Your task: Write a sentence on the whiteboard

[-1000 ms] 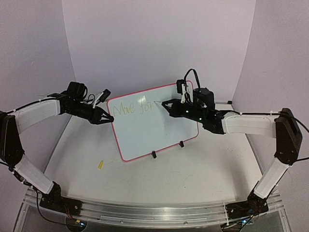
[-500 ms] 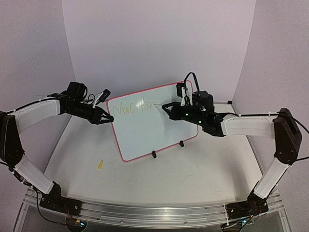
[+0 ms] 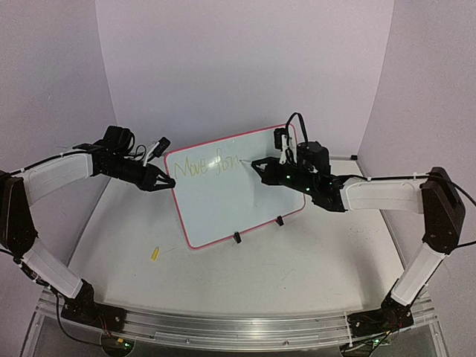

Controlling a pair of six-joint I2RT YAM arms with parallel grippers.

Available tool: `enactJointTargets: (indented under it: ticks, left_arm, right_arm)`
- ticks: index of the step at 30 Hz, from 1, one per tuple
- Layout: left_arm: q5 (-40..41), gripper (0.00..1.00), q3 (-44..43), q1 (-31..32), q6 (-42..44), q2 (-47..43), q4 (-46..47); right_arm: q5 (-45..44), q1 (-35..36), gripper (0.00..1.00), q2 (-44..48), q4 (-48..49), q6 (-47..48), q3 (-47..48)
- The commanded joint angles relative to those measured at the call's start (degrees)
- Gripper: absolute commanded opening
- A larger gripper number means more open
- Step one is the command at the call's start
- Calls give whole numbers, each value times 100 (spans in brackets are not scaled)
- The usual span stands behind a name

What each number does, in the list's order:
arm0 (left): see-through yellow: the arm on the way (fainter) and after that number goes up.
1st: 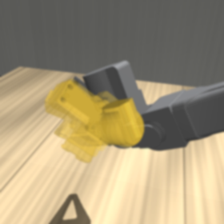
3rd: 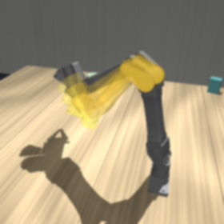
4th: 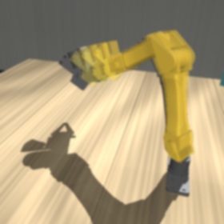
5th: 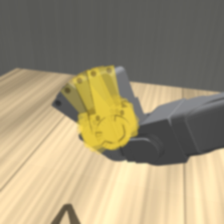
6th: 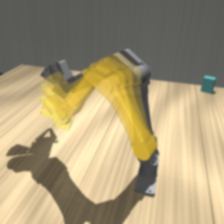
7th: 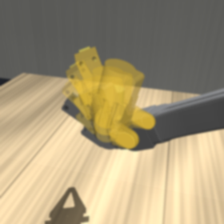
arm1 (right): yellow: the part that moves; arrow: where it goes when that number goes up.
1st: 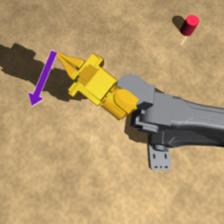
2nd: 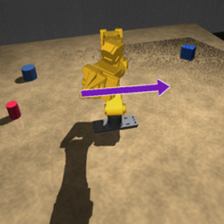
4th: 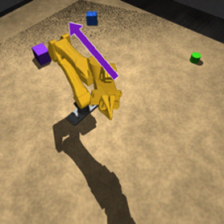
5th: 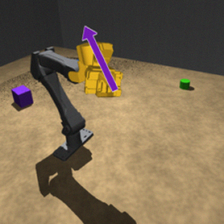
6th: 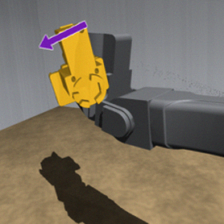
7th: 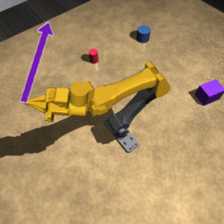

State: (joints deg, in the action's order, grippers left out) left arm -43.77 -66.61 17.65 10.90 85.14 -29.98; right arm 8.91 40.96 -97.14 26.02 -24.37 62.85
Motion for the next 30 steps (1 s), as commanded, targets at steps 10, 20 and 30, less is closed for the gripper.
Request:
enactJointTargets:
  ticks: [10,20,30]
  left_arm:
    - [452,0,34,172,330,77,-122]
    - [448,0,33,166,327,73,-123]
    - [457,0,37,169,327,74,-123]
  right_arm:
    - [-406,-44,0,-9,269,-51,157]
    - [-461,-43,0,147,140,-76,-244]
    - [-564,-43,0,199,122,-103,-319]
